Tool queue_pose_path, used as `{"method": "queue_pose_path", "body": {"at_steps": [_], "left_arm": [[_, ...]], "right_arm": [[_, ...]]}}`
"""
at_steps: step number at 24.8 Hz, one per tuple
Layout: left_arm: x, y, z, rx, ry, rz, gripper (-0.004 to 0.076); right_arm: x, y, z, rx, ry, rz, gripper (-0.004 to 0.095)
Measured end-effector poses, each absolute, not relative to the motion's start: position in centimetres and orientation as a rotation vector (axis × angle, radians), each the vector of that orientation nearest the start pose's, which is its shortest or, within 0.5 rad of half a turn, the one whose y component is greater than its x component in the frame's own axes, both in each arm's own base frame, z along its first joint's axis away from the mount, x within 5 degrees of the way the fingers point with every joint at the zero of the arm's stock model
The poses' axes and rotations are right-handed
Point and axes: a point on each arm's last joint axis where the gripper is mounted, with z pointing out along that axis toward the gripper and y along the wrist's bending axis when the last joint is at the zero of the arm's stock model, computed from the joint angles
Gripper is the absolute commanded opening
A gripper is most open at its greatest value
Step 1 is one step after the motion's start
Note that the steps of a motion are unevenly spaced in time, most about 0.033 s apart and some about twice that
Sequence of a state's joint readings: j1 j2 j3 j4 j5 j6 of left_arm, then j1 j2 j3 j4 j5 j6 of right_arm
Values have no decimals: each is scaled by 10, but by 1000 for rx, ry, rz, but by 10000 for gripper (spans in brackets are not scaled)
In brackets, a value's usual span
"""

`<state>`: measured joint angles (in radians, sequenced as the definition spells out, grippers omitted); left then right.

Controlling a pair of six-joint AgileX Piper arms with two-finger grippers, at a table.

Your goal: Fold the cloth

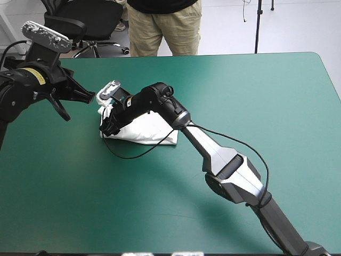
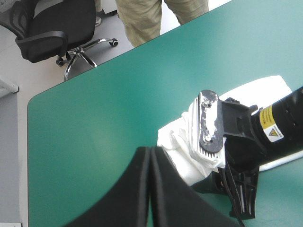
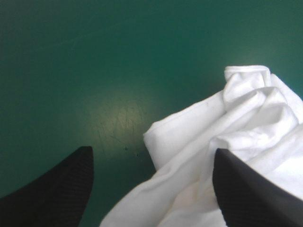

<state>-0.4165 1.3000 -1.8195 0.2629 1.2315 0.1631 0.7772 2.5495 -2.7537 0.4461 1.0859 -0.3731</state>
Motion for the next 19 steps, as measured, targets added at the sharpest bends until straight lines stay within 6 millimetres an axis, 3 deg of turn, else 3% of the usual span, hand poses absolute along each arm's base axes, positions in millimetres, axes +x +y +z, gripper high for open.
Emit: {"method": "queue_pose_path", "body": {"at_steps": [4, 9, 13, 16, 19], "left_arm": [[218, -71, 513, 580, 2097, 192, -17], [219, -69, 514, 571, 2095, 221, -17], [219, -68, 514, 569, 2093, 233, -17], [219, -68, 514, 569, 2093, 234, -17], [219, -68, 514, 569, 2093, 236, -17]], "right_arm": [[374, 389, 294, -1222, 2142, 720, 531], [378, 341, 369, -1068, 2065, 746, 526], [376, 306, 412, -971, 2026, 738, 514], [381, 283, 419, -925, 2073, 718, 479], [388, 269, 403, -921, 2174, 685, 449]]}}
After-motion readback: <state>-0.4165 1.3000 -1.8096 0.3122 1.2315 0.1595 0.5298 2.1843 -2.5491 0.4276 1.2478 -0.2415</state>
